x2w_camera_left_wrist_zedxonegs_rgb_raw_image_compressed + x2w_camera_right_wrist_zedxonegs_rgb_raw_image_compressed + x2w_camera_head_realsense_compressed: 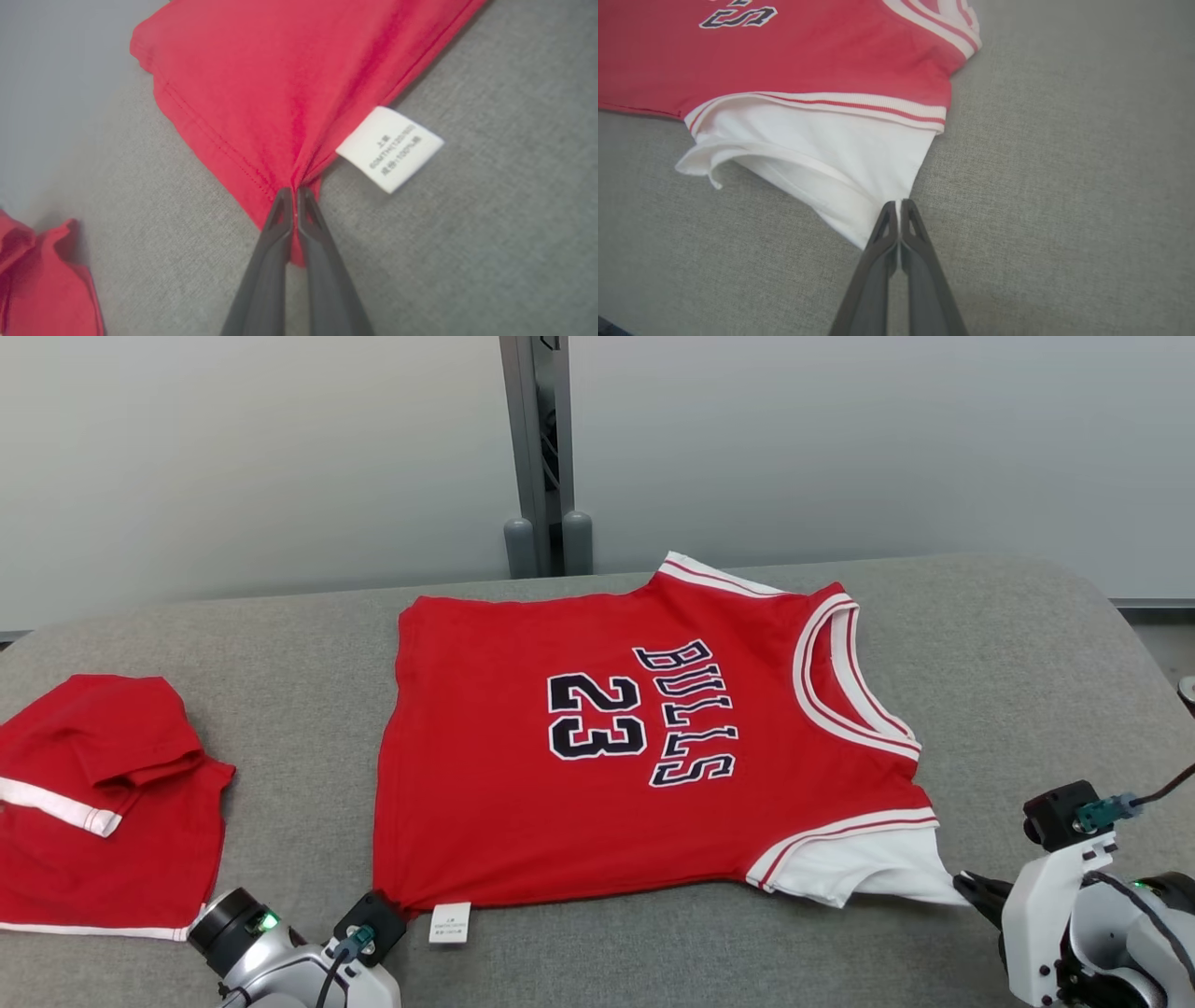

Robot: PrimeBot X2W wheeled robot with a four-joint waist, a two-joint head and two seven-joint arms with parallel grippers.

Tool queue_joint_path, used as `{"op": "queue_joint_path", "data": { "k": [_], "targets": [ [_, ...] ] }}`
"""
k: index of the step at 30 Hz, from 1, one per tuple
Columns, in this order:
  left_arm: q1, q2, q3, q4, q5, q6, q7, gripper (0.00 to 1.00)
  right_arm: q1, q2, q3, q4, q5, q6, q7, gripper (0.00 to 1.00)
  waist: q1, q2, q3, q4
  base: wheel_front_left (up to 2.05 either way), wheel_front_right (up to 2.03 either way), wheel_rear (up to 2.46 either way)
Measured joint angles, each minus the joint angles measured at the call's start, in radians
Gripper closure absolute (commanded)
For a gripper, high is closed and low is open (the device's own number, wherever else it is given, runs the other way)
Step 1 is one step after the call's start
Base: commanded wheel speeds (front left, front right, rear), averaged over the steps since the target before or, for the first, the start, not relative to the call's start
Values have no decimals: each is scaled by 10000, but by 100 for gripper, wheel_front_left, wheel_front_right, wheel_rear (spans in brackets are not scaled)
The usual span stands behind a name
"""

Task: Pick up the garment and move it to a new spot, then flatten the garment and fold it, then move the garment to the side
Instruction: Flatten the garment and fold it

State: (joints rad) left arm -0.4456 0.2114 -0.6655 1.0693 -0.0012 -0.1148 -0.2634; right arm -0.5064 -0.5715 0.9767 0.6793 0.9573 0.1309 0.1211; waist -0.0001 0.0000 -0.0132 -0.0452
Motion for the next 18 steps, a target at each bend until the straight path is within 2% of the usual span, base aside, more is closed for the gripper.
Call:
{"op": "queue_joint_path", "data": {
  "k": [12,15,18],
  "targets": [
    [106,35,-468,397,-272,-119,142,100,-169,-1519,982,-1799,3173,0,2995,100,0,0,-241,45,0,0,0],
    [115,-10,-982,454,-573,-121,506,100,-214,-1781,1124,-2073,3463,0,3540,100,0,0,-275,68,0,0,0],
    [231,21,-1898,240,-1313,-104,884,100,-265,-1988,1197,-2274,3712,0,3793,100,0,0,-306,93,0,0,0]
  ]
}}
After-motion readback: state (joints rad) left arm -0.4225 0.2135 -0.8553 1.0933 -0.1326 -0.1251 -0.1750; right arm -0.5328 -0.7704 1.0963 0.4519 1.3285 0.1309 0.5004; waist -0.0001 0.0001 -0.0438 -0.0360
